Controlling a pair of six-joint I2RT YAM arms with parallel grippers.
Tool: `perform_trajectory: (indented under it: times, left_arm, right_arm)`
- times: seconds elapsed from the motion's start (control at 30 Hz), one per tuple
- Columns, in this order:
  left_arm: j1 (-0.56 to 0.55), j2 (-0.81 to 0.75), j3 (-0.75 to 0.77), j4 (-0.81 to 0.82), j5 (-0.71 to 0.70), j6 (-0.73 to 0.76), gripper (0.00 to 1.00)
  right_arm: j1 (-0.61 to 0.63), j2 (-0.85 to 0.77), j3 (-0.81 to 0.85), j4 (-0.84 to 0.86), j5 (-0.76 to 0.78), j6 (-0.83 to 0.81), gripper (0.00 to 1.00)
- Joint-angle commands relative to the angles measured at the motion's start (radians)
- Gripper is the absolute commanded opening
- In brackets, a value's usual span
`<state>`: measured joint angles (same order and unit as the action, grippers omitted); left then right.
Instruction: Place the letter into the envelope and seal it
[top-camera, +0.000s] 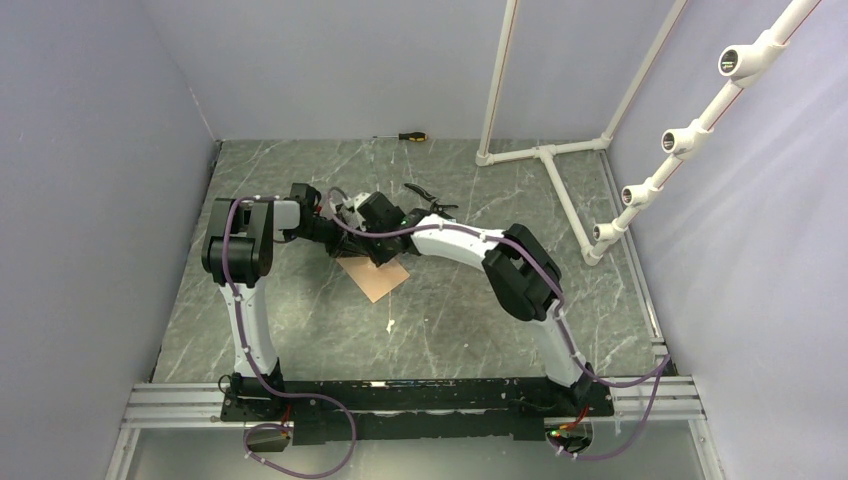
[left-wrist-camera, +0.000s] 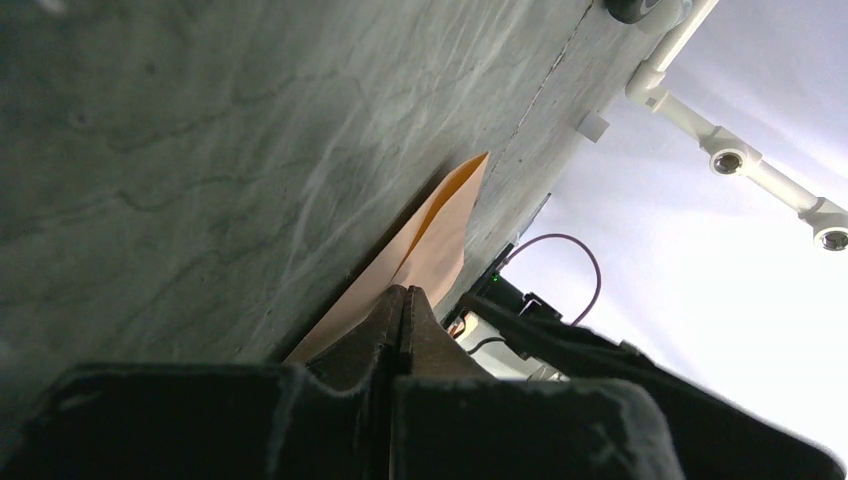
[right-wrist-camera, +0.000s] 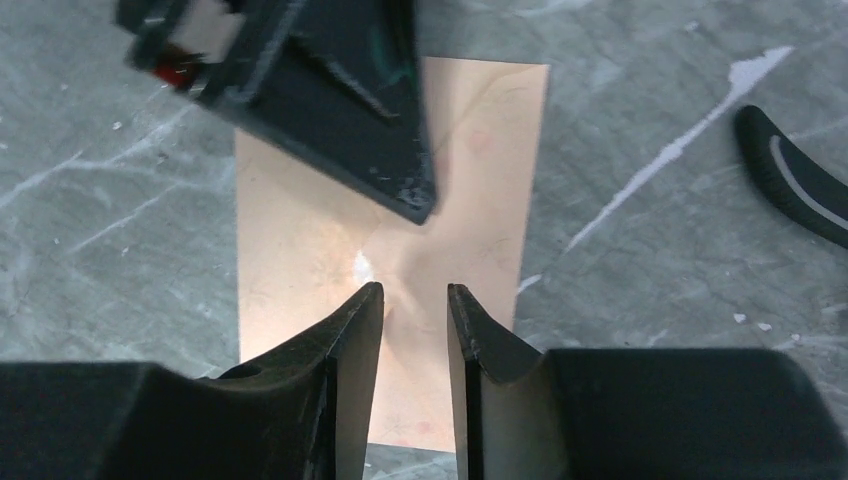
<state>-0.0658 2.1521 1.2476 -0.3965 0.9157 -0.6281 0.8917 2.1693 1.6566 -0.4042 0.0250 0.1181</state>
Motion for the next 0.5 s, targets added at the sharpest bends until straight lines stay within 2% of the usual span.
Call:
perform_trajectory:
  times: [0.0,0.23,0.47]
  left_arm:
    - [0.018,0.074,-0.028,-0.089,-0.228,0.044,0.03]
    - [0.018,0.077,-0.025,-0.089,-0.225,0.043,0.02]
    - [0.018,0.080,-0.027,-0.093,-0.230,0.041,0.03]
  right_arm:
    - [-0.039,-0.050,0.009,0.010,-0.063,0.074,0.34]
    - [-0.043,-0.064,-0.052,0.000,-0.090,0.061,0.21]
    - [-0.026,-0.017,-0.027,-0.035,-0.104,0.020,0.18]
